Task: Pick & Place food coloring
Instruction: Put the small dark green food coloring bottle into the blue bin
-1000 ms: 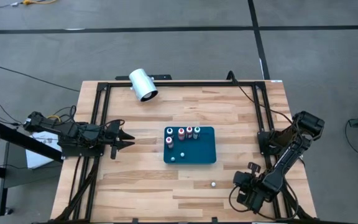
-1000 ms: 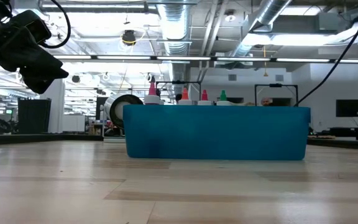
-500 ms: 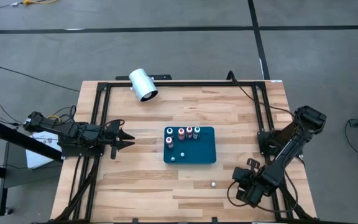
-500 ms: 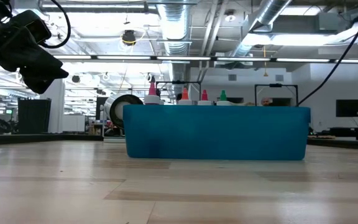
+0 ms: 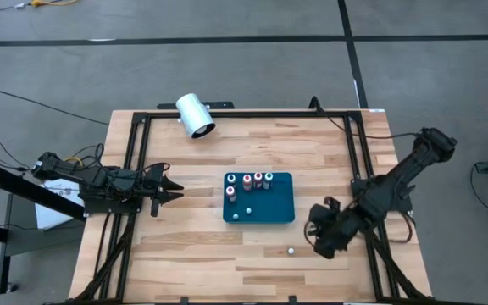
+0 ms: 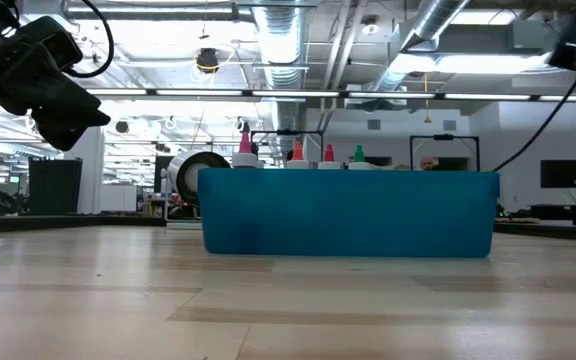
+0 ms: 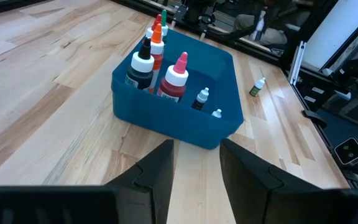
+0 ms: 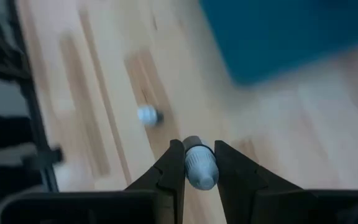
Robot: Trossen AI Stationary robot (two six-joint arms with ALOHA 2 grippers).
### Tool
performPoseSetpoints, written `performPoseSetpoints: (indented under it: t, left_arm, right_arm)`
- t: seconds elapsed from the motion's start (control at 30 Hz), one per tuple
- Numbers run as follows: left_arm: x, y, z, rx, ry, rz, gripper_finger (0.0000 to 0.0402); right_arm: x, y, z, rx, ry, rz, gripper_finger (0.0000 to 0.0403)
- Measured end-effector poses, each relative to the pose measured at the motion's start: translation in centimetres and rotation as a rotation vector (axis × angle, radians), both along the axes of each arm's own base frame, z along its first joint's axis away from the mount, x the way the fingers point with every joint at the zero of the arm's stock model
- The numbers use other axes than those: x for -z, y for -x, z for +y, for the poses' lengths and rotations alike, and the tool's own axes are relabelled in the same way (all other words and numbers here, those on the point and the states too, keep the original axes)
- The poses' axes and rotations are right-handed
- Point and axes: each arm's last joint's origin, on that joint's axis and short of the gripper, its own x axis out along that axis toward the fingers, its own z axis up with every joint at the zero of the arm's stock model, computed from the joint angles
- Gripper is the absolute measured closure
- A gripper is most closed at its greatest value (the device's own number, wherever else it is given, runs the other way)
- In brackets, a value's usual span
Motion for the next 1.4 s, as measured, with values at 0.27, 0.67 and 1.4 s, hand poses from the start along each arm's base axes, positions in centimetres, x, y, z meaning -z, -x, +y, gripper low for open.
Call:
performPoseSetpoints:
  t: [0.27,0.67,1.4]
  left_arm:
    - [0.0,0.0,0.0,0.0,0.0,0.0,0.028]
    - [0.0,0.0,0.0,0.0,0.0,0.0,0.028]
    - [0.0,0.0,-0.1,0.017,-0.001,0.0,0.028]
  right_arm:
    - [-2.7,-2.8,-3.2,-0.023,-0.013,-0.256,0.034]
    - [-3.8,-5.9,-6.7,-0.054,-0.005,-0.411,0.0339]
    - [0.4,-12.9,-7.9,-0.048,0.067,-0.218,0.0339]
